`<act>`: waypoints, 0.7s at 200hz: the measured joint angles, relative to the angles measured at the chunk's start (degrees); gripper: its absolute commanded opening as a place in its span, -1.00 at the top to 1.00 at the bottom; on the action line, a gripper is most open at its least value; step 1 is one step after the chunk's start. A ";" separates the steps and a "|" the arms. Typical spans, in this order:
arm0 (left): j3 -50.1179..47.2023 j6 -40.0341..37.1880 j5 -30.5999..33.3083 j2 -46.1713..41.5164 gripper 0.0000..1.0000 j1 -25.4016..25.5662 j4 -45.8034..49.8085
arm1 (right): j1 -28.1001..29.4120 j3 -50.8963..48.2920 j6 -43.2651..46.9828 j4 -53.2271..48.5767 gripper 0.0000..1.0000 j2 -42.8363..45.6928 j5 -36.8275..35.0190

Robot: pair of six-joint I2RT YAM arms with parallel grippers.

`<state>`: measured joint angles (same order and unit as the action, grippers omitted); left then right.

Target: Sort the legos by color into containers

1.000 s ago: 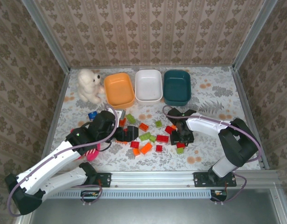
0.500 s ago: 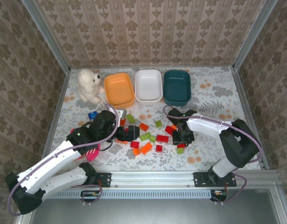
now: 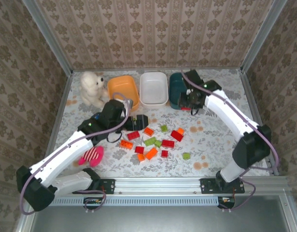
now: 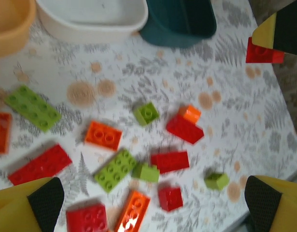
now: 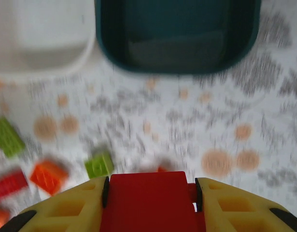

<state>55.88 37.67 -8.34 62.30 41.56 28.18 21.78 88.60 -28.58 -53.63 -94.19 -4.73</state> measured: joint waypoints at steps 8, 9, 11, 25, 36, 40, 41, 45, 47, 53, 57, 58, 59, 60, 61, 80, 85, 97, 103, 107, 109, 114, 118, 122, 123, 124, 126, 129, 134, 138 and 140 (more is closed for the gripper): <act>1.53 0.07 -0.55 1.86 -1.00 -1.62 -0.66 | -1.29 3.06 0.35 0.70 0.32 -3.34 0.00; 1.68 0.07 -0.63 2.03 -1.00 -1.75 -0.70 | -1.38 3.32 0.37 0.76 0.32 -3.69 0.00; 2.03 0.07 -0.76 2.54 -1.00 -2.23 -0.79 | -1.66 4.07 0.37 0.81 0.32 -4.63 0.02; 4.55 0.07 -1.79 5.62 -1.00 -4.94 -1.53 | -3.23 9.03 0.39 1.27 0.35 -11.13 0.02; 6.23 0.09 -2.56 7.80 -1.00 -6.69 -1.73 | -4.22 12.59 0.37 1.66 0.35 -16.35 0.02; 6.88 0.07 -2.86 8.63 -1.00 -7.41 -1.73 | -4.57 13.97 0.35 1.66 0.34 -18.27 0.00; 6.97 0.07 -2.91 8.76 -1.00 -7.52 -1.75 | -4.61 14.16 0.35 1.68 0.34 -18.56 0.00; 7.54 0.07 -3.17 9.62 -1.00 -8.15 -1.86 | -4.94 15.47 0.33 1.75 0.33 -20.57 0.04; 7.80 0.07 -3.30 9.99 -1.00 -8.46 -1.88 | -5.05 15.91 0.33 1.75 0.33 -21.14 0.04; 8.48 0.07 -3.63 10.99 -1.00 -9.25 -1.92 | -5.44 17.62 0.33 1.79 0.30 -23.67 0.04; 8.87 0.07 -3.78 11.50 -1.00 -9.66 -1.97 | -5.62 18.71 0.33 1.86 0.29 -25.31 0.04; 9.03 0.04 -3.80 11.76 -1.00 -9.86 -1.95 | -5.66 18.91 0.33 1.81 0.28 -25.59 0.04; 9.14 0.07 -3.87 11.87 -1.00 -9.94 -1.90 | -5.73 19.32 0.33 1.75 0.27 -26.08 0.04; 9.20 0.07 -3.91 11.98 -1.00 -10.01 -1.88 | -5.77 19.54 0.31 1.73 0.27 -26.29 0.02; 9.38 0.07 -3.96 12.15 -1.00 -10.19 -1.88 | -5.84 19.89 0.33 1.70 0.26 -26.75 0.02; 11.21 0.02 -4.44 14.19 -1.00 -11.37 -1.88 | -6.60 25.11 0.33 1.49 0.24 -32.70 0.00; 11.47 0.00 -4.52 14.47 -1.00 -11.56 -1.88 | -6.78 26.51 0.35 1.36 0.23 -34.16 0.00; 11.72 -0.17 -4.55 14.62 -1.00 -11.67 -1.62 | -7.10 29.70 0.35 0.83 0.23 -37.03 0.00; 11.72 -0.22 -4.57 14.58 -1.00 -11.65 -1.38 | -7.32 31.19 0.35 0.52 0.23 -38.36 0.00; 11.72 -0.28 -4.55 14.56 -1.00 -11.65 -1.20 | -7.41 32.30 0.35 0.24 0.22 -39.30 0.02; 11.72 -0.35 -4.55 14.53 -1.00 -11.65 -1.09 | -7.45 32.79 0.37 0.15 0.22 -39.74 0.02; 11.72 -0.37 -4.55 14.49 -1.00 -11.65 -0.81 | -7.61 33.83 0.35 -0.17 0.18 -40.76 0.02; 11.72 -0.39 -4.55 14.47 -1.00 -11.65 -0.50 | -7.72 34.62 0.37 -0.46 0.15 -41.62 0.02; 11.72 -0.39 -4.55 14.43 -1.00 -11.65 -0.26 | -7.78 35.36 0.35 -0.83 0.10 -42.36 0.02; 11.69 -0.39 -4.52 14.40 -1.00 -11.65 -0.20 | -7.78 35.47 0.33 -0.87 0.09 -42.49 0.02; 11.69 -0.39 -4.55 14.34 -1.00 -11.65 -0.15 | -7.82 35.71 0.33 -0.96 0.07 -42.75 0.02; 11.67 -0.39 -4.52 14.32 -1.00 -11.65 -0.11 | -7.87 36.06 0.37 -1.16 0.05 -43.08 0.02; 11.65 -0.42 -4.52 14.25 -1.00 -11.65 0.04 | -7.93 36.48 0.37 -1.38 0.02 -43.56 0.02; 11.61 -0.42 -4.52 14.10 -1.00 -11.67 0.17 | -8.02 37.03 0.50 -1.73 -0.01 -44.24 0.02; 11.56 -0.42 -4.50 13.88 -1.00 -11.67 0.33 | -8.02 37.42 0.31 -2.01 -0.04 -44.76 0.04; 11.52 -0.42 -4.50 13.77 -1.00 -11.67 0.42 | -8.04 37.53 0.48 -2.19 -0.06 -44.94 0.04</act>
<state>67.40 37.26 -12.84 76.07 29.89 28.60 13.74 126.13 -28.10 -55.81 -139.13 -4.69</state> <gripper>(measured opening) 0.999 0.485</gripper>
